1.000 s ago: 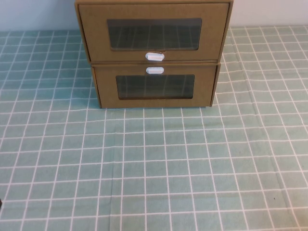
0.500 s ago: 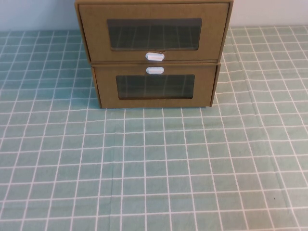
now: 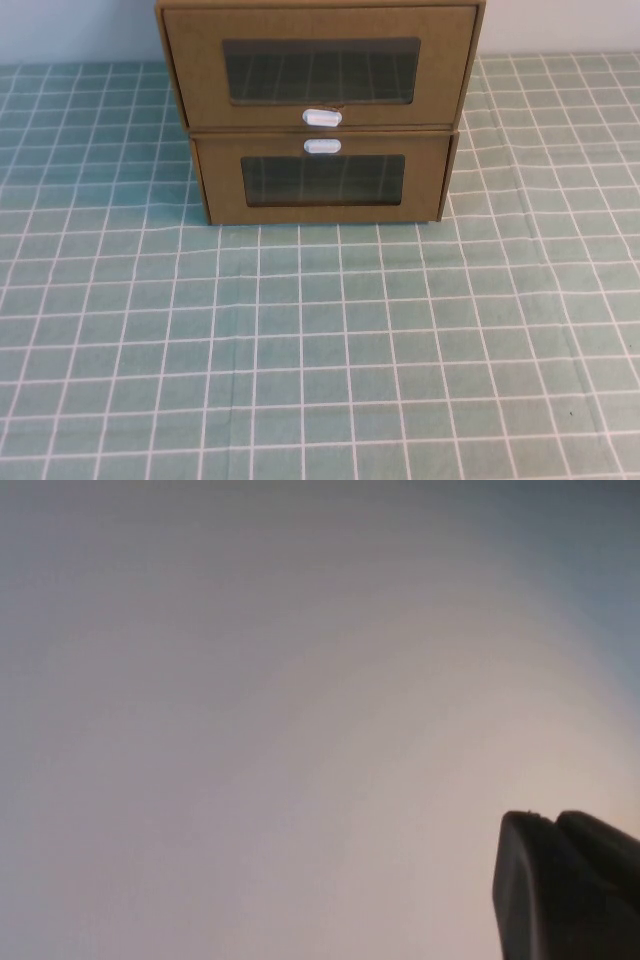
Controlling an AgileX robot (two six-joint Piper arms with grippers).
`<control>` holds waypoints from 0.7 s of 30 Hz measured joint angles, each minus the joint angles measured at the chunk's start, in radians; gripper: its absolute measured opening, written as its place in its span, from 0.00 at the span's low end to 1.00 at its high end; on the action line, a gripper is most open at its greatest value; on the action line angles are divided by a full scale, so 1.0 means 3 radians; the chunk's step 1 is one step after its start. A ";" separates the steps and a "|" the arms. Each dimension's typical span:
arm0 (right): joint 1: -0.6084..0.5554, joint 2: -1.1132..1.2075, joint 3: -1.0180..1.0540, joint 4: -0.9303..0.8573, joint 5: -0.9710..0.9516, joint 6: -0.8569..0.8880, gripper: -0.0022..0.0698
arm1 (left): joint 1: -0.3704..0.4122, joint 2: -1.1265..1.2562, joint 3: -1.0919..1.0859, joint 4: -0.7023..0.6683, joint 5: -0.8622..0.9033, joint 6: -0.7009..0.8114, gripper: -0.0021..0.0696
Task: Open the shoe box
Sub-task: 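Pull the top drawer of the cardboard box fully open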
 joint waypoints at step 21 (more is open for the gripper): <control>0.0067 0.2338 -0.3153 -0.0340 0.4157 0.0493 0.01 | 0.0000 0.1739 -0.2915 0.0002 0.3505 -0.0402 0.02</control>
